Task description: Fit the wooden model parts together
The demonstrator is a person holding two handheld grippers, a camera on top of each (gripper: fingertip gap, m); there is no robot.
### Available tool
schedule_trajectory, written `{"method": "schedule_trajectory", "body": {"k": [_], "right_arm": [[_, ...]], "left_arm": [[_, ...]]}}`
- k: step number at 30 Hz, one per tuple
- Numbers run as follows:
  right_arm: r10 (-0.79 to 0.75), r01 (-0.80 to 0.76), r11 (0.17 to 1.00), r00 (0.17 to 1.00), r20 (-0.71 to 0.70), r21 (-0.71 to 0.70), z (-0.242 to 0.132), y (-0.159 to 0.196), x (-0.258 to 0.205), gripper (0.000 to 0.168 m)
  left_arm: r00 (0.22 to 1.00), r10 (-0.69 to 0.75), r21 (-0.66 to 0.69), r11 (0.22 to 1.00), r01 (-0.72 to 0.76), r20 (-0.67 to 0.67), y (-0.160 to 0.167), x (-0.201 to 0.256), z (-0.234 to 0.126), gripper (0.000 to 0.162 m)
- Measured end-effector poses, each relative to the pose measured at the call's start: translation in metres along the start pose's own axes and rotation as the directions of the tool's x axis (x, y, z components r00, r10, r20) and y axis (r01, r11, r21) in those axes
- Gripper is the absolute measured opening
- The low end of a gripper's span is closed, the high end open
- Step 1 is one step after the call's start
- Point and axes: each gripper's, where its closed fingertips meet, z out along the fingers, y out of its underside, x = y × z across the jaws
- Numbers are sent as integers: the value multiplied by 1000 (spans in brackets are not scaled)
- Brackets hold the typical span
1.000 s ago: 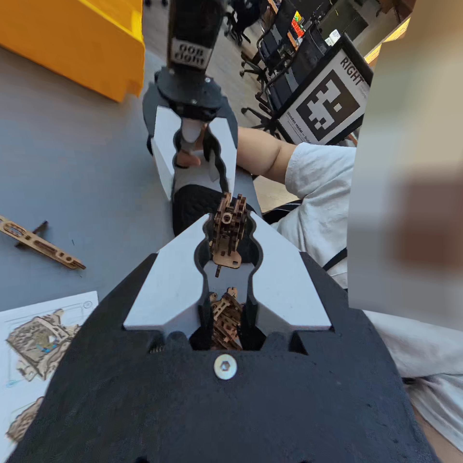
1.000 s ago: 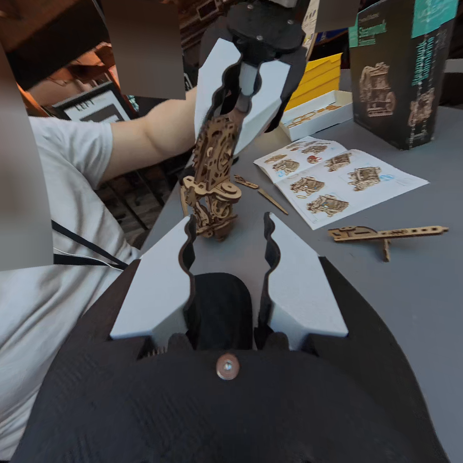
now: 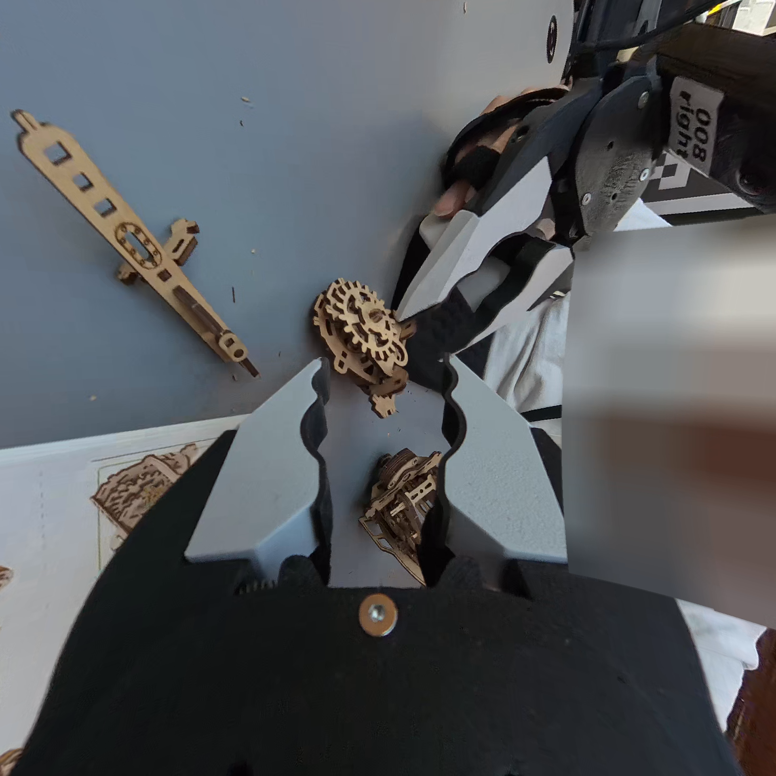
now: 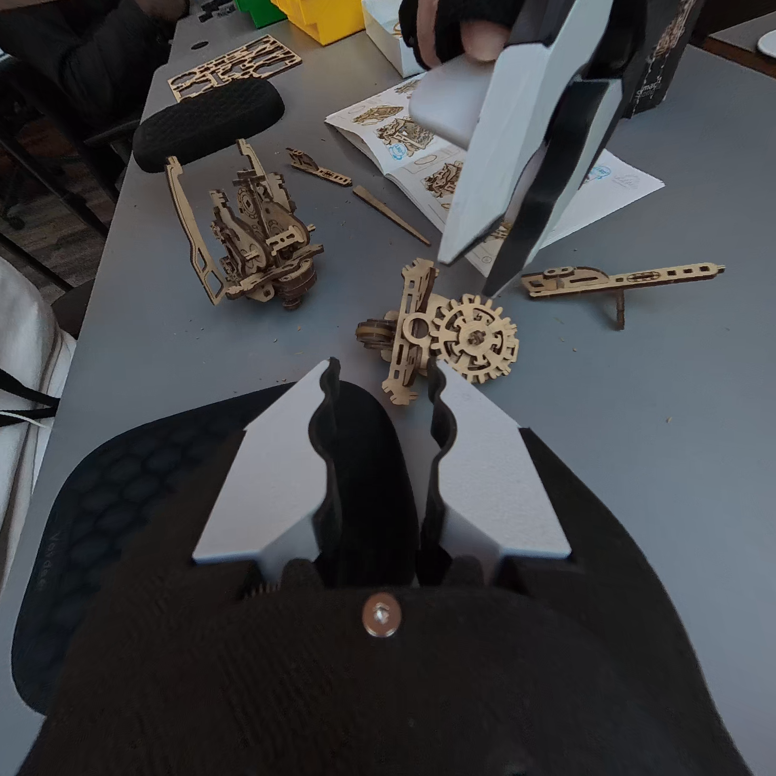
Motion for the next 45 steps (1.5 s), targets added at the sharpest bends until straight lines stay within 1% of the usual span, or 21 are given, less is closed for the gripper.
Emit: {"method": "schedule_trajectory", "body": {"k": [4, 7, 9, 12, 13, 14, 18, 22, 25, 27, 30, 32, 37, 40, 42, 43, 45], "right_arm": [[-9, 8, 1000, 1000, -24, -24, 4, 2, 3, 37], [6, -7, 1000, 999, -41, -21, 7, 0, 7, 24], [26, -28, 999, 998, -50, -33, 9, 0, 11, 11], [92, -94, 995, 995, -29, -44, 14, -1, 10, 8], [110, -111, 993, 994, -11, -51, 15, -1, 8, 3], [121, -121, 991, 993, -1, -60, 16, -1, 7, 3], [137, -133, 986, 990, 35, -102, 20, -2, 0, 2], [130, -115, 977, 989, 72, -178, 24, -6, -8, 2], [104, -73, 964, 988, 114, -255, 27, -5, -16, 2], [79, -37, 956, 988, 135, -292, 29, -7, -18, 2], [51, 4, 948, 985, 164, -319, 33, -12, -18, 2], [44, 21, 942, 982, 186, -334, 36, -14, -18, 5], [2, 64, 951, 977, 212, -303, 38, -18, -18, 13], [-51, 100, 963, 980, 193, -250, 33, -21, -17, 20], [-113, 139, 977, 981, 154, -164, 28, -32, -19, 28], [-155, 170, 979, 979, 135, -113, 25, -38, -23, 29], [-251, 251, 968, 960, 123, 16, 18, -50, -42, 33]], "left_arm": [[994, 85, 135, 986, -93, 65, 13, 8, -25, 46], [982, 136, 253, 953, -165, 127, 33, 15, -46, 43], [986, 132, 328, 931, -159, 104, 49, 23, -55, 40], [989, 123, 409, 901, -146, 84, 73, 30, -62, 36], [990, 119, 432, 890, -143, 82, 80, 31, -64, 35], [990, 115, 451, 882, -137, 76, 86, 32, -65, 34], [995, 91, 481, 871, -101, 44, 112, 34, -60, 32], [996, 77, 498, 862, -94, 54, 129, 34, -52, 32], [993, 65, 507, 855, -106, 97, 139, 29, -49, 34], [985, 64, 501, 855, -136, 159, 145, 23, -47, 37], [966, 96, 478, 854, -203, 239, 153, 18, -42, 43], [953, 138, 477, 841, -256, 268, 156, 19, -38, 46], [928, 240, 538, 762, -361, 283, 154, 24, -32, 51], [882, 314, 535, 705, -464, 351, 151, 25, -34, 52], [857, 362, 505, 697, -510, 366, 153, 24, -31, 52], [853, 382, 489, 702, -518, 355, 154, 25, -28, 51], [854, 400, 461, 721, -517, 333, 156, 22, -21, 51]]}}
